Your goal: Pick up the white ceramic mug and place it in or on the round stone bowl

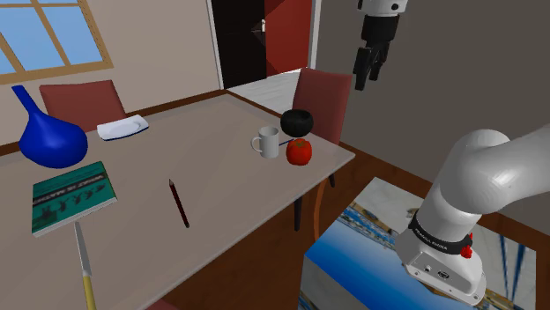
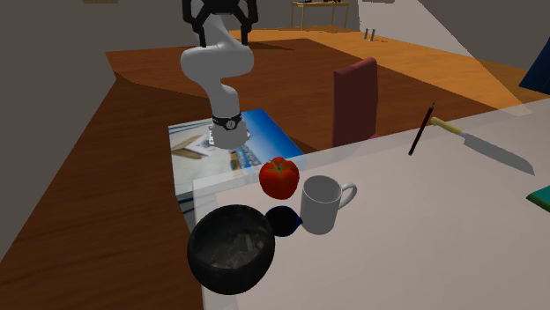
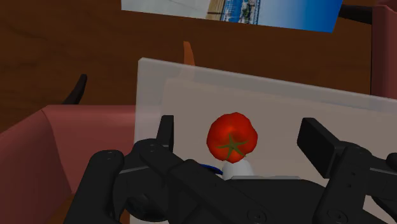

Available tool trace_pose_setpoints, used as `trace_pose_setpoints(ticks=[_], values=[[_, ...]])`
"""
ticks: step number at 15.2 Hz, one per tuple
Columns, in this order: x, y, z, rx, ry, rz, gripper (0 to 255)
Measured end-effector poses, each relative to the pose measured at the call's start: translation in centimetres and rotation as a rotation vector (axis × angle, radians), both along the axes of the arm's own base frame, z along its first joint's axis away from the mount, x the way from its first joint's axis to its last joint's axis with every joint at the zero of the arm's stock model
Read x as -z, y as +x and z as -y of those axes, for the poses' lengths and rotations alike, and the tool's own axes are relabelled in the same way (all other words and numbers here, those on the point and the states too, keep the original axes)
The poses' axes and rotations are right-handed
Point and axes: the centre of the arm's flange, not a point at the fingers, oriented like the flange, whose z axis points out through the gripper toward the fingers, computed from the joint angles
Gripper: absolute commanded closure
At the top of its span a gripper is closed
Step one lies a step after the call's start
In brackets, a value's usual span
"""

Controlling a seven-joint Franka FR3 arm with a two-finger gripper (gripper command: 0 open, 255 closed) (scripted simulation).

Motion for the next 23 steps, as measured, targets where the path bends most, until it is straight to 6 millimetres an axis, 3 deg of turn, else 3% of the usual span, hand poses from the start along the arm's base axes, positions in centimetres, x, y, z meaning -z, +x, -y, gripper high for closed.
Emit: trace_pose_setpoints(ticks=[2, 6, 23], values=[[0.4, 0.4, -0.1, -0.001, 0.001, 0.002, 0], [3.4, 3.6, -0.5, -0.006, 0.012, 0.019, 0], [16.4, 20.3, -3.4, -0.033, 0.064, 0.112, 0]])
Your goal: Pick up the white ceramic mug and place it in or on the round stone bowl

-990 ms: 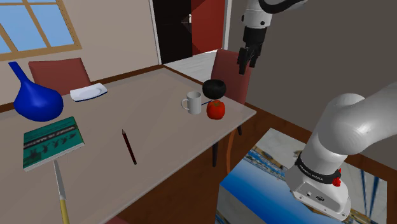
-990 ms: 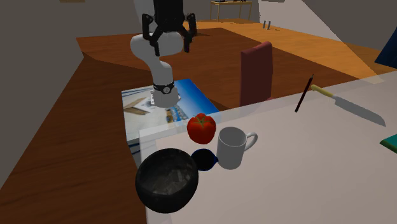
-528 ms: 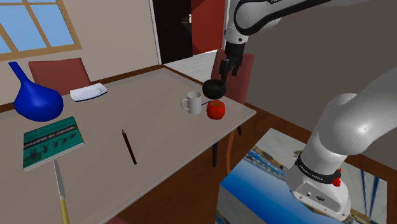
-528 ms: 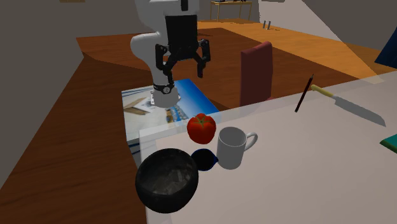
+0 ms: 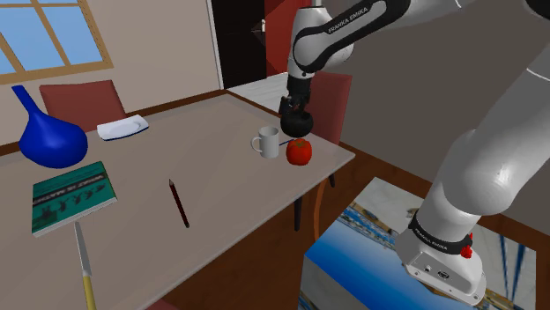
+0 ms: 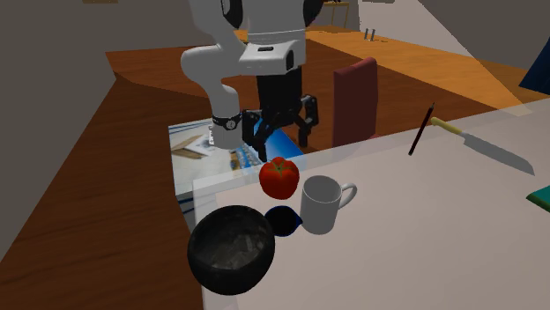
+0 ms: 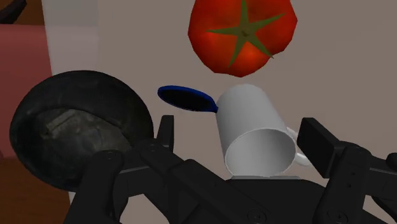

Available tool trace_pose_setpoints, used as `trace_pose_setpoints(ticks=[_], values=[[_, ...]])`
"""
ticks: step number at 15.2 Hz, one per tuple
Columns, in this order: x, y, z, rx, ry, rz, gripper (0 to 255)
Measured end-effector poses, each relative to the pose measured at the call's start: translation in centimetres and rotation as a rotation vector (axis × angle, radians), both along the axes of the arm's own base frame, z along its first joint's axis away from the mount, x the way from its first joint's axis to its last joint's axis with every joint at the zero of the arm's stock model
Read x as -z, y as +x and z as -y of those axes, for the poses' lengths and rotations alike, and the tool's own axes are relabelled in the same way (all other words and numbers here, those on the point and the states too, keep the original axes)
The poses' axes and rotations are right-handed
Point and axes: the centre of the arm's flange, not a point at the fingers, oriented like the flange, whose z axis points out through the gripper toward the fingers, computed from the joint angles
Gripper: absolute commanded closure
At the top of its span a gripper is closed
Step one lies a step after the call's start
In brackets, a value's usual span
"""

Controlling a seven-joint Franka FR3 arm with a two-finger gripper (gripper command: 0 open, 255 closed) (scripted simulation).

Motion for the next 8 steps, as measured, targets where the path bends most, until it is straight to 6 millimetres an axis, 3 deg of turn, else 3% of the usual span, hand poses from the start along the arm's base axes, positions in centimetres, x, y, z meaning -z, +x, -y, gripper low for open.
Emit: trace_pose_setpoints(ticks=[5, 8], values=[[3.3, 5.0, -1.0, -0.008, 0.015, 0.028, 0], [5.3, 6.6, -1.2, -0.011, 0.019, 0.036, 0]])
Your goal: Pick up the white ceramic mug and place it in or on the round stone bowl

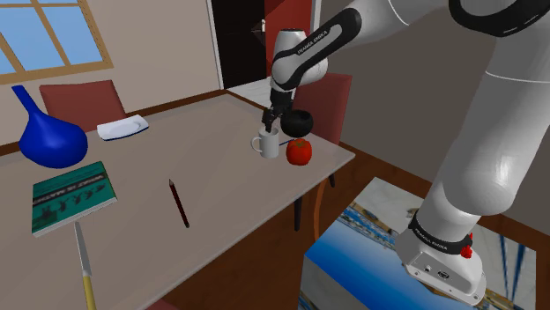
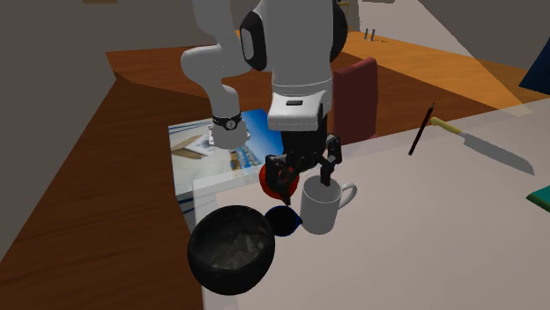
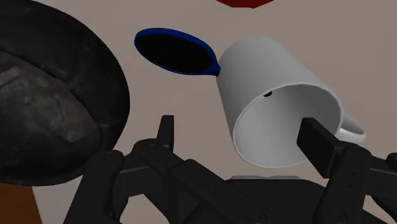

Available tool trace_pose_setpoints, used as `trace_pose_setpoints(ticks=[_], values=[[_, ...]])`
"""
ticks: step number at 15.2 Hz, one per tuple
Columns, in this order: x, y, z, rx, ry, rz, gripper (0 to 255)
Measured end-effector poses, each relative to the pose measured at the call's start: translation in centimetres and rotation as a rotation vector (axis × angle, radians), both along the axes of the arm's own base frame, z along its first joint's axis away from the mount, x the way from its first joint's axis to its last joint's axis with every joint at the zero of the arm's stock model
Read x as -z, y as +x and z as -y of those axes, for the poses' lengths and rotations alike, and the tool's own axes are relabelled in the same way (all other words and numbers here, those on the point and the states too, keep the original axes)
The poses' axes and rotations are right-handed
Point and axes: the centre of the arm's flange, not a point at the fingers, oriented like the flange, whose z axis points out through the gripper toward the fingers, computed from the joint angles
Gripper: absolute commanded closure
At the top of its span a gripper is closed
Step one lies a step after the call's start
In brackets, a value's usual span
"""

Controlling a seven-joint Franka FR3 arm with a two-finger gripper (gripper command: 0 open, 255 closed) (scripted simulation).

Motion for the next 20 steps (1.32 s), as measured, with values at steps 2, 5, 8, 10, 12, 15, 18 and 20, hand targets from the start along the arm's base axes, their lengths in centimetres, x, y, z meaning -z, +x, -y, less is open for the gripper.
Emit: trace_pose_setpoints(ticks=[2, 5, 8, 10, 12, 15, 18, 20], values=[[1.0, 0.3, -0.1, 0.0, 0.001, 0.001, 0], [2.6, 0.8, -0.2, 0.0, 0.001, 0.001, 0], [3.4, 0.8, -0.2, 0.0, 0.001, 0.001, 0], [3.4, 0.8, -0.2, 0.0, 0.001, 0.002, 0], [3.4, 0.8, -0.2, 0.0, 0.001, 0.002, 0], [3.4, 0.8, -0.2, 0.0, 0.001, 0.002, 255], [3.4, 0.8, -0.2, -0.001, 0.001, 0.002, 255], [3.4, 0.8, -0.2, 0.0, 0.001, 0.002, 255]])
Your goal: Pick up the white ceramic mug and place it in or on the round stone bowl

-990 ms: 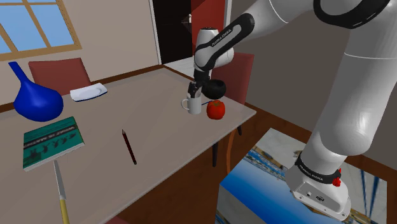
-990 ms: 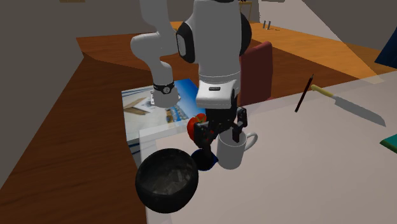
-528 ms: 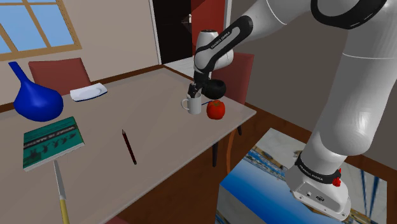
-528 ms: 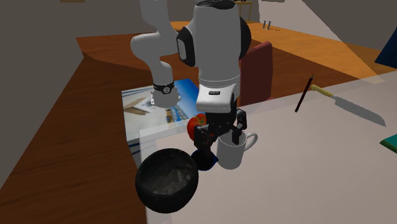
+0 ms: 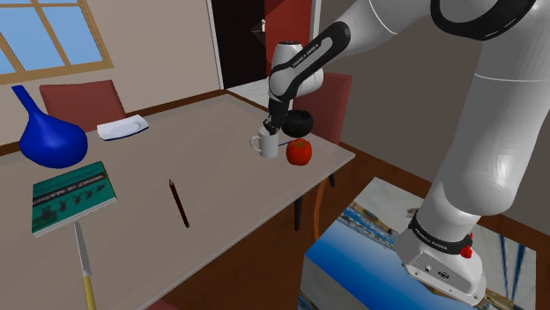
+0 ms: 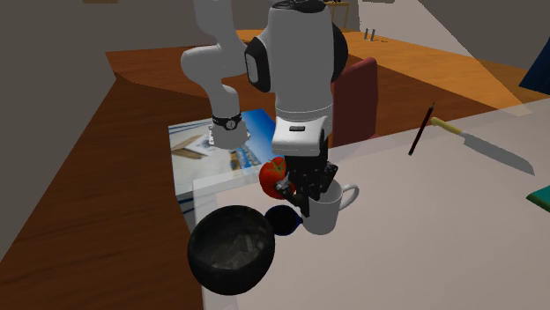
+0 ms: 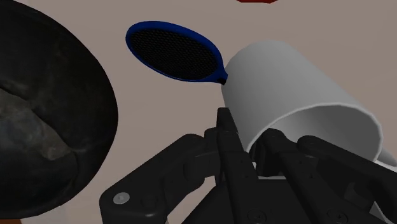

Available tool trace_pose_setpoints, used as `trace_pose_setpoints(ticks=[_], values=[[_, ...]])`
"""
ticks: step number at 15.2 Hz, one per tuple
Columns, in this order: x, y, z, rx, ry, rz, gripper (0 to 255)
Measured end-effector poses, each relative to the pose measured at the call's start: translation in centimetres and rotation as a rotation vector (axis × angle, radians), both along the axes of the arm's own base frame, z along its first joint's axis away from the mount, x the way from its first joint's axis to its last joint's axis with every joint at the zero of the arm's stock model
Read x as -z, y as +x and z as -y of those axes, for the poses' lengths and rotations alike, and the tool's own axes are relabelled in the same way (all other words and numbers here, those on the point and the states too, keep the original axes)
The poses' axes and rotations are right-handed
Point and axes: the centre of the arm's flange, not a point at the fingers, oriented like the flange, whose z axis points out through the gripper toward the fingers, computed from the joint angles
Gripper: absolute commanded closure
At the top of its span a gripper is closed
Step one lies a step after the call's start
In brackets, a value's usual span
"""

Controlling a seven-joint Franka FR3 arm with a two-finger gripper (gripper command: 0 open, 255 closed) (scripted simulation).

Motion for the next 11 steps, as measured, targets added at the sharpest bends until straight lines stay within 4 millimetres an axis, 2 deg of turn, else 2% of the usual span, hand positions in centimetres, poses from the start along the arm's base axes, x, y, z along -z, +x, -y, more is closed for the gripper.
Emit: trace_pose_setpoints(ticks=[4, 11], values=[[-0.3, 0.0, 0.0, 0.0, 0.0, 0.0, 255], [-3.7, 0.1, 0.0, 0.0, 0.0, 0.0, 255]])
